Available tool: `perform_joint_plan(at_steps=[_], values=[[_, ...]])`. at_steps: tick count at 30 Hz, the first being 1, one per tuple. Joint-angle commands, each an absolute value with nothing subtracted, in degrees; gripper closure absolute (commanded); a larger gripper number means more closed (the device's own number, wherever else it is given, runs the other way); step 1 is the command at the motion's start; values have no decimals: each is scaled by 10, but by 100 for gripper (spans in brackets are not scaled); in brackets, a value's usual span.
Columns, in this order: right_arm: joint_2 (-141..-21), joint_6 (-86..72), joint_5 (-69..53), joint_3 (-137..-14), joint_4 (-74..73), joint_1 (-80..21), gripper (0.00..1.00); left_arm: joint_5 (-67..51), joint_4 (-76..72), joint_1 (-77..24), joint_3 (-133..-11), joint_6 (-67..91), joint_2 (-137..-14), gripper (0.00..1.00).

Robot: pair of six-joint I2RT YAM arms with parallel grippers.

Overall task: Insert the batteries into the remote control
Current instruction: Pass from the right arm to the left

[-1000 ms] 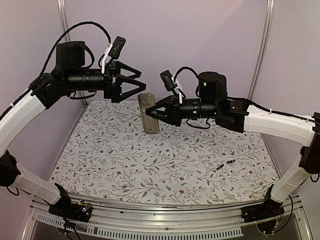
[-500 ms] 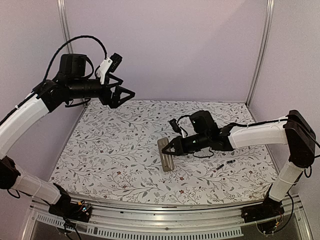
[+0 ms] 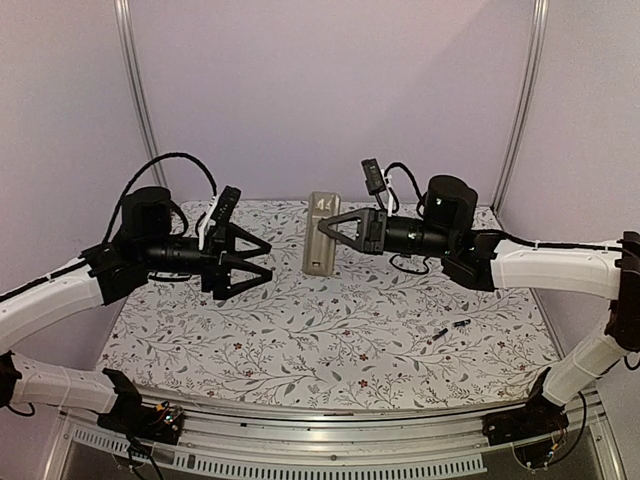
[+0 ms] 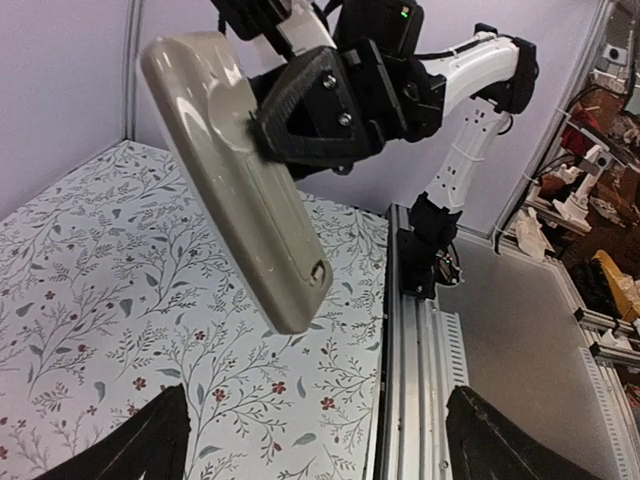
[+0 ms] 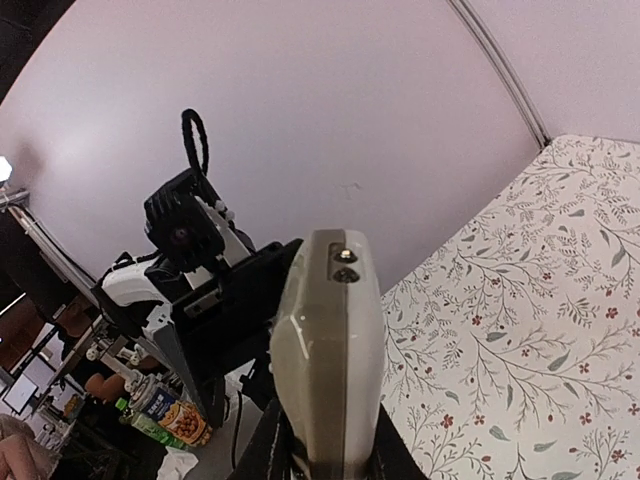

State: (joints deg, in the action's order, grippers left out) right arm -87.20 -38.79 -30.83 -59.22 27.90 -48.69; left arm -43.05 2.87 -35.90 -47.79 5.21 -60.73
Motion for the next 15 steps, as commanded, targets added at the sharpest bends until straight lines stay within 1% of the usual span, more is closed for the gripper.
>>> perform_joint_plan(at_steps=[1, 6, 8, 10, 12, 15], values=[[-860, -393, -339, -613, 372, -483, 100, -520, -124, -409, -454, 103, -607, 12], [-861, -354, -417, -630, 378, -484, 100, -562, -198, -415, -426, 60, -609, 20], [-858, -338, -423, -630, 379, -484, 100, -565, -214, -416, -417, 59, -609, 22], [-855, -330, -417, -631, 383, -484, 100, -550, -216, -425, -414, 59, -614, 22], [-858, -330, -415, -636, 398, -486, 100, -519, -218, -439, -413, 60, -627, 17], [-874, -334, -425, -654, 415, -498, 100, -498, -265, -443, -404, 96, -654, 15]])
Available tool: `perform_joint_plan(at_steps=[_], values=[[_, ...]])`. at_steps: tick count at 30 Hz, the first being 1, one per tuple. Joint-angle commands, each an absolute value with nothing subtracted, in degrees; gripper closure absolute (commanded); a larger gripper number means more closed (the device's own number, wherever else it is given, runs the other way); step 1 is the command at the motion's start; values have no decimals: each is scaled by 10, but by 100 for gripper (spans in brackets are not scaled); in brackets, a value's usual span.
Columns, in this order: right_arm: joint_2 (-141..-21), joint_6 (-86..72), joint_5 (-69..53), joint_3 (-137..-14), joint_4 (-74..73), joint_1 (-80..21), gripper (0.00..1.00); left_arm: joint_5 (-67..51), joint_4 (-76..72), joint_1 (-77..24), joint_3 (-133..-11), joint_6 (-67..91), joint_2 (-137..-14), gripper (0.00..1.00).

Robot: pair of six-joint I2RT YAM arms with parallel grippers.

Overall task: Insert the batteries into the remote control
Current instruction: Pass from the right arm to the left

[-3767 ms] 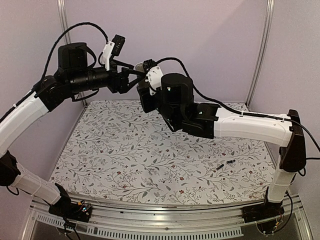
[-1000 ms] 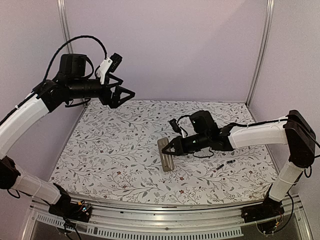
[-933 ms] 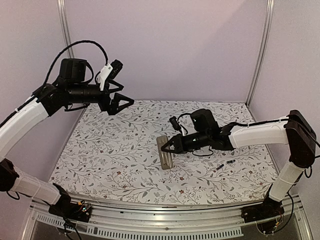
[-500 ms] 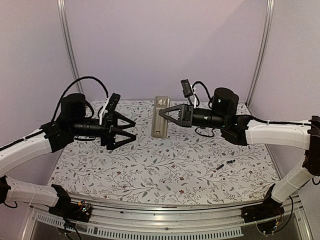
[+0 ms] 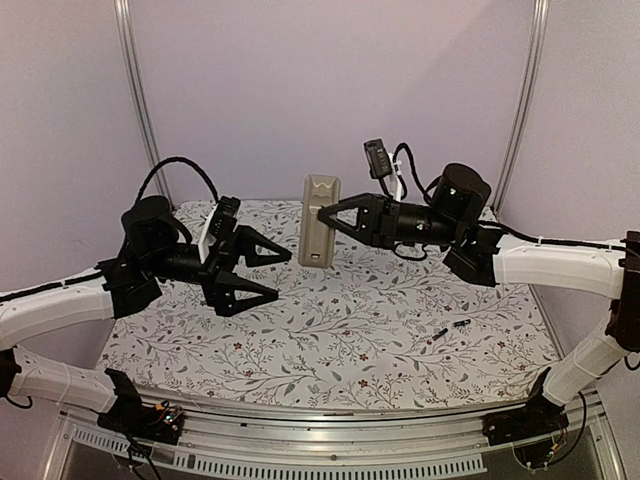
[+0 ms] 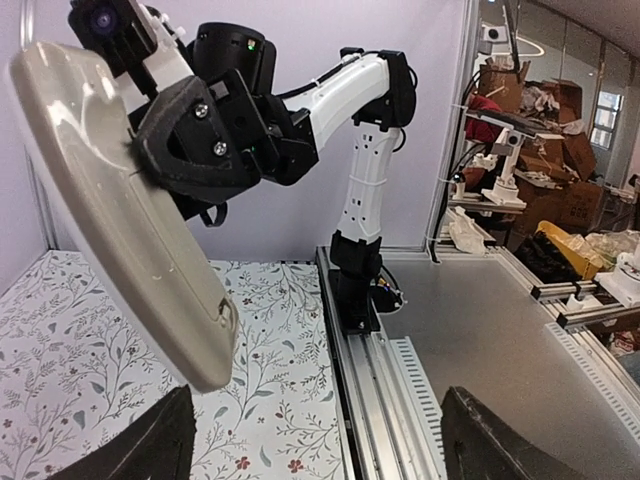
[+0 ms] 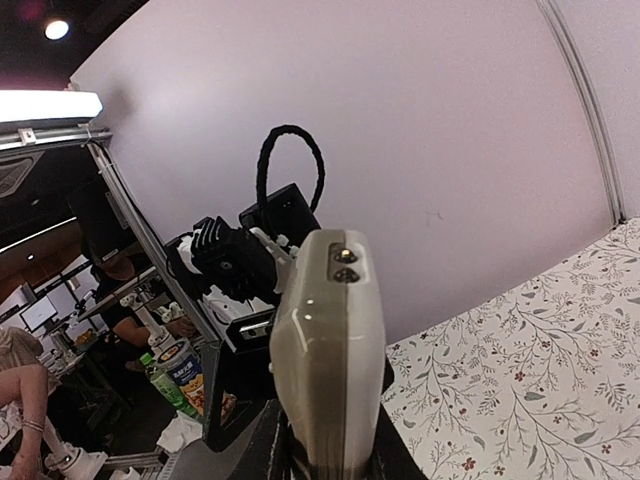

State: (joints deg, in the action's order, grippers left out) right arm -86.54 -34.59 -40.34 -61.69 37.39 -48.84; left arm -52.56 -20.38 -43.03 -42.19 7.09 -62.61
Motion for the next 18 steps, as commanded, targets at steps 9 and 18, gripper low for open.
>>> perform_joint_plan(at_steps=[9, 18], values=[[-866, -282, -507, -666, 345, -507, 100, -547, -303, -420, -412, 74, -650, 10], [-845, -23, -323, -724, -19, -549, 100, -499, -22, -405, -538, -137, -646, 9]])
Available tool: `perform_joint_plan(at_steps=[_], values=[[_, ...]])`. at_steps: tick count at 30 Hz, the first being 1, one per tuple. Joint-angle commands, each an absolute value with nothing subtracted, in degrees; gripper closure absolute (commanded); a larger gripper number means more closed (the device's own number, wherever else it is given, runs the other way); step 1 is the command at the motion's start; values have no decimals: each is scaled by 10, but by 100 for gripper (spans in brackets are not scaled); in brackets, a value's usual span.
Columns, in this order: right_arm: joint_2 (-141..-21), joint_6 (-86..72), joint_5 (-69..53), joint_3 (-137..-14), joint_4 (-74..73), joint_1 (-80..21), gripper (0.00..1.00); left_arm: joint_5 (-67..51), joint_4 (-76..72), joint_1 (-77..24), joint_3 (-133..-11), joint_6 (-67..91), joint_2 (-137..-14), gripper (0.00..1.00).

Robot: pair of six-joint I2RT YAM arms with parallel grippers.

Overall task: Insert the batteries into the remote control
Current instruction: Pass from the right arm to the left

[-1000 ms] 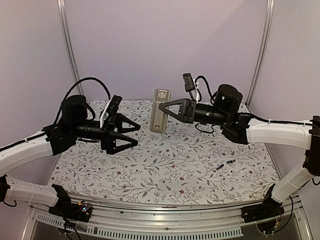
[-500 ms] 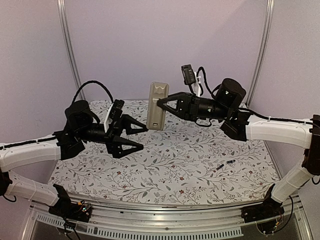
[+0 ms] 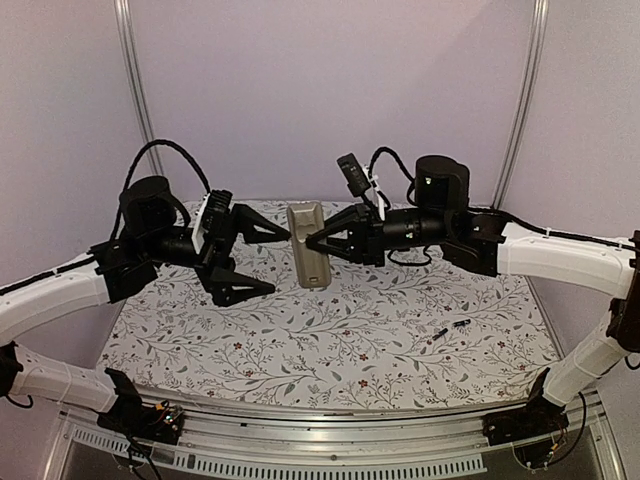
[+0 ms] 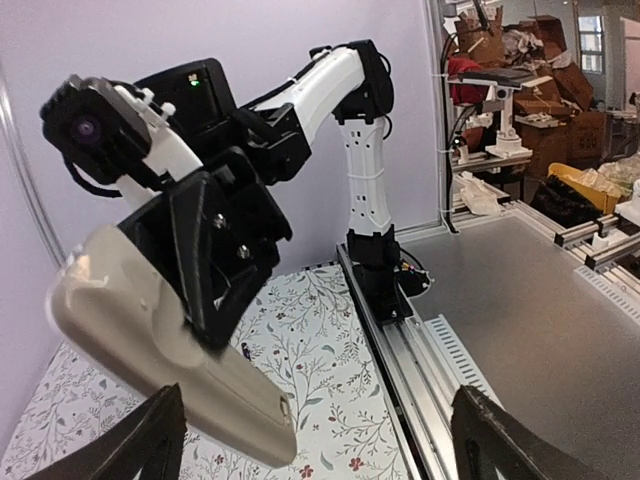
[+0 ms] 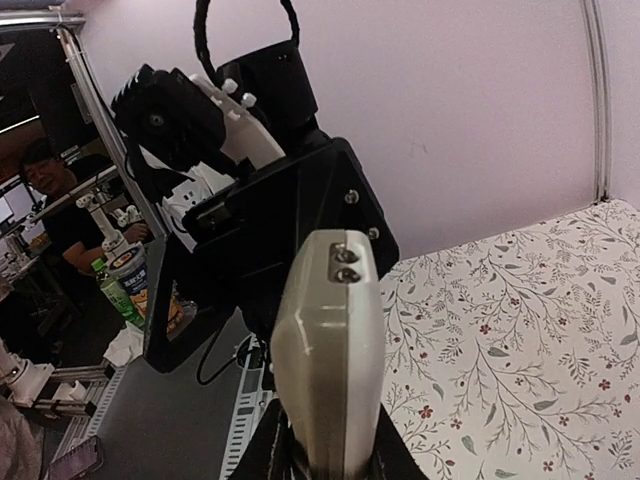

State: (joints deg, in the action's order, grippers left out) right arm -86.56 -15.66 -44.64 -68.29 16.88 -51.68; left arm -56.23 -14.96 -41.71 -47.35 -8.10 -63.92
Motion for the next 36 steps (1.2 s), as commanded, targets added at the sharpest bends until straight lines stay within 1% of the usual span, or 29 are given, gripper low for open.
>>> perform_joint_plan(at_steps=[1, 3, 5, 8, 12, 15, 17, 21, 24, 28, 30, 32, 36], values=[[-849, 5, -279, -740, -59, -557, 100, -494, 19, -404, -558, -135, -654, 11], [-865, 59, -236, -771, -125, -568, 100, -493, 93, -413, -585, -147, -664, 13], [-878, 85, -231, -791, -158, -573, 100, -460, 130, -428, -595, -150, -667, 15], [-887, 124, -230, -805, -176, -589, 100, -425, 145, -432, -602, -130, -676, 19], [-896, 167, -237, -825, -201, -607, 100, -391, 123, -429, -611, -117, -678, 19], [-895, 178, -226, -818, -209, -608, 100, -431, 118, -400, -638, -121, -676, 14], [-886, 179, -216, -806, -208, -608, 100, -449, 135, -385, -661, -142, -674, 13], [-873, 171, -212, -794, -201, -608, 100, -432, 204, -385, -697, -198, -686, 15], [-873, 167, -220, -798, -185, -608, 100, -427, 236, -400, -695, -205, -701, 18], [-873, 167, -229, -802, -171, -608, 100, -439, 262, -430, -693, -214, -706, 18], [-873, 166, -234, -802, -166, -608, 100, -442, 296, -443, -700, -248, -710, 19], [-873, 166, -236, -803, -165, -608, 100, -419, 308, -456, -699, -255, -714, 25], [-878, 173, -250, -809, -164, -610, 100, -383, 290, -461, -708, -220, -732, 49]])
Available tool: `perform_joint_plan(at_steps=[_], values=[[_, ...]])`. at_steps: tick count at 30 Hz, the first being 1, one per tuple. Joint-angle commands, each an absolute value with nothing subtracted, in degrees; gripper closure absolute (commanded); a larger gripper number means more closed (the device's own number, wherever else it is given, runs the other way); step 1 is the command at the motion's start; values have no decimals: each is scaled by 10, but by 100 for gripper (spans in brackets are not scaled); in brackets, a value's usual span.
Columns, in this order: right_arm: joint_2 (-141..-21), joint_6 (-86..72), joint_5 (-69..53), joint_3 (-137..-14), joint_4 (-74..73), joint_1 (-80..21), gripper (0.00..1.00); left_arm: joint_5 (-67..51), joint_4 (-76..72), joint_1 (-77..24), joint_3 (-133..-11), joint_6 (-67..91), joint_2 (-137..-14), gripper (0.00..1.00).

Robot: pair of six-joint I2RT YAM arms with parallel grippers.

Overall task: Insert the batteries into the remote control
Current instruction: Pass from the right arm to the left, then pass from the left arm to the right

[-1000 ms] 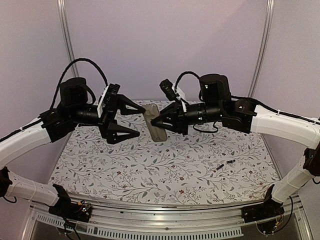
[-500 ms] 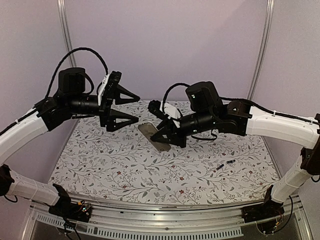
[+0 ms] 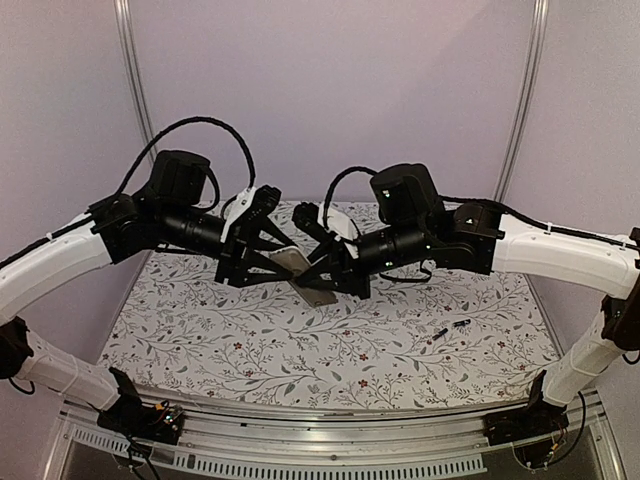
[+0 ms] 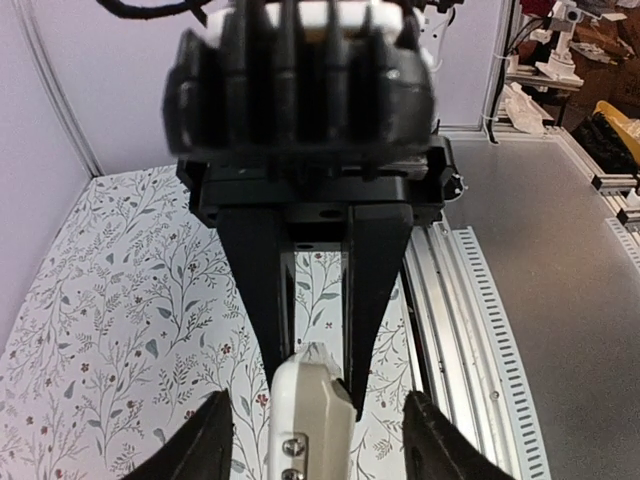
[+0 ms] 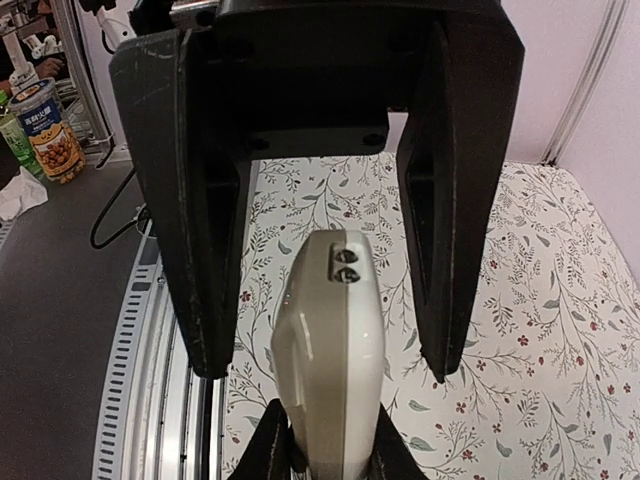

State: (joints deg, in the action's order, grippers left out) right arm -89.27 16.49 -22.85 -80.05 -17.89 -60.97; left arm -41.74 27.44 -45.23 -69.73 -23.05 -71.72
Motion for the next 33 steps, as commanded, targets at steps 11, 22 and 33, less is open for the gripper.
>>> perform_joint_plan(at_steps=[11, 22, 33], values=[[-864, 178, -226, -791, -159, -610, 99, -380, 283, -461, -702, -218, -719, 100], [-755, 65, -227, -600, 65, -570, 1, -384, 29, -430, -620, -35, -624, 100], [-774, -18, -336, -585, 199, -563, 29, -432, -40, -437, -608, 67, -634, 100]])
